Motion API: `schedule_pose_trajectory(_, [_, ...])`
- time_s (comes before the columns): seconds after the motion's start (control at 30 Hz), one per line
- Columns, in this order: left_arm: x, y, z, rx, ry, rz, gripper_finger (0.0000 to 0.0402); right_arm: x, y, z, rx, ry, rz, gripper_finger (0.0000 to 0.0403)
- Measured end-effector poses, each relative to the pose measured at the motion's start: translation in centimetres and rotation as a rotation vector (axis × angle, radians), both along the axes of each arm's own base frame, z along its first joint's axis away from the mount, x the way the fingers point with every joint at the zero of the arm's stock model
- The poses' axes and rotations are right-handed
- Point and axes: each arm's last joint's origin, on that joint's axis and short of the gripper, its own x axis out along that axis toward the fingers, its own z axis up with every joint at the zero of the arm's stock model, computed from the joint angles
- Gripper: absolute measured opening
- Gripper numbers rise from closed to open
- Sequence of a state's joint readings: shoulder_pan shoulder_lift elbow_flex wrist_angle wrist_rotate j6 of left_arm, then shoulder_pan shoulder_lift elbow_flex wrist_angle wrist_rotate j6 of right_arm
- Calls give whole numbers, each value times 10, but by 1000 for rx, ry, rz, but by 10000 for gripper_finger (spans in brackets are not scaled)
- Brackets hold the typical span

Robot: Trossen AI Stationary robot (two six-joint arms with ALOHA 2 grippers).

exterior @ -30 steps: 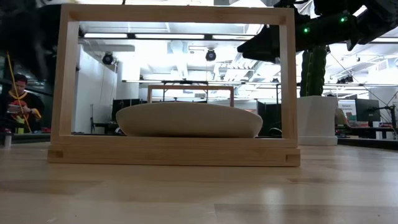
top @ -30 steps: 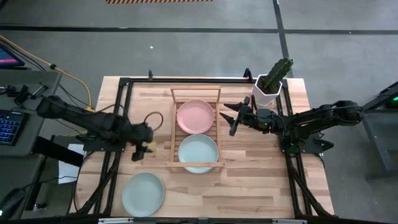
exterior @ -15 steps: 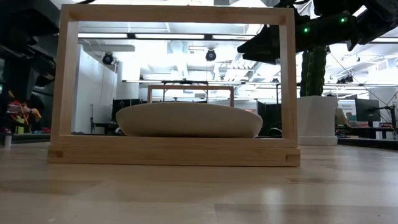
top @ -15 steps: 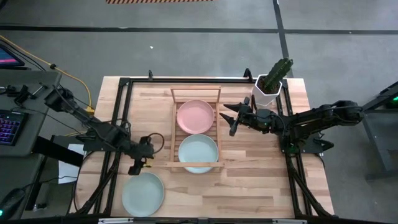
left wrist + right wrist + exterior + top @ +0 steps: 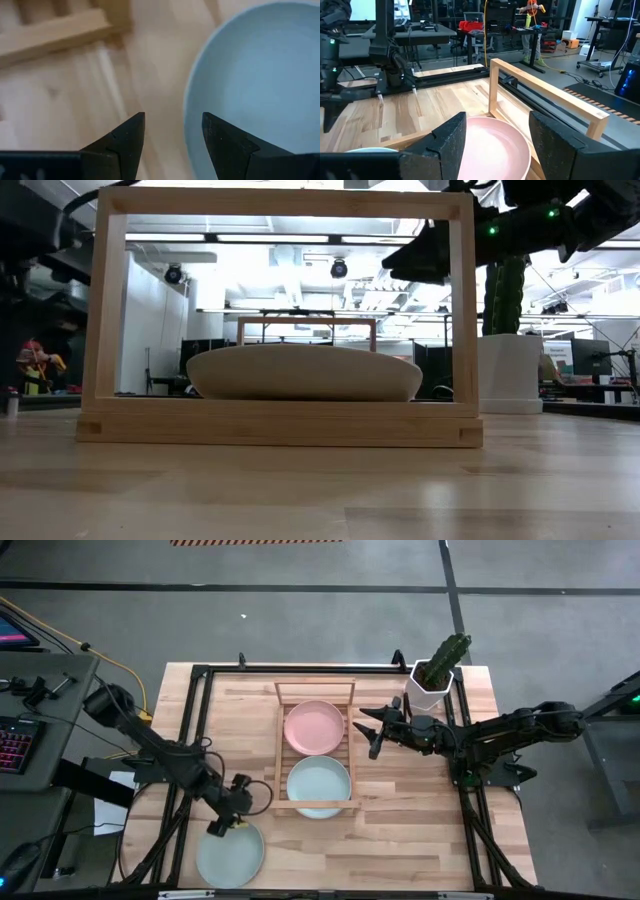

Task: Place and stack plates onto a shelf
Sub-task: Stack the blue plate on top of the blue plate on the shelf

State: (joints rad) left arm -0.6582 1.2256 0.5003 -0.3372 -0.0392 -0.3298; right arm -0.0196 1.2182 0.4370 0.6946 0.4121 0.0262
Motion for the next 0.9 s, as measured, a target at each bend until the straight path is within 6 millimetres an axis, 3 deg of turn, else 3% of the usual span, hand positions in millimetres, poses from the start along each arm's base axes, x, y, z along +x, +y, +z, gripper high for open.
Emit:
schedule_pose_trajectory(0.43, [3,-5,-20,-7,134,-14,182,0,0,0,0,3,0,202])
schedule_pose_trajectory(0.57, [3,-5,-21,-9,147,-9,139,0,0,0,0,3,-1,202])
schedule_pose_trajectory(0.73, [0,-4,-13,-115,188,-42,25,0,0,0,0,3,-1,202])
schedule_pose_trajectory(0.9, [-1,3,2,-229,185,48,9,0,0,0,0,3,-1,202])
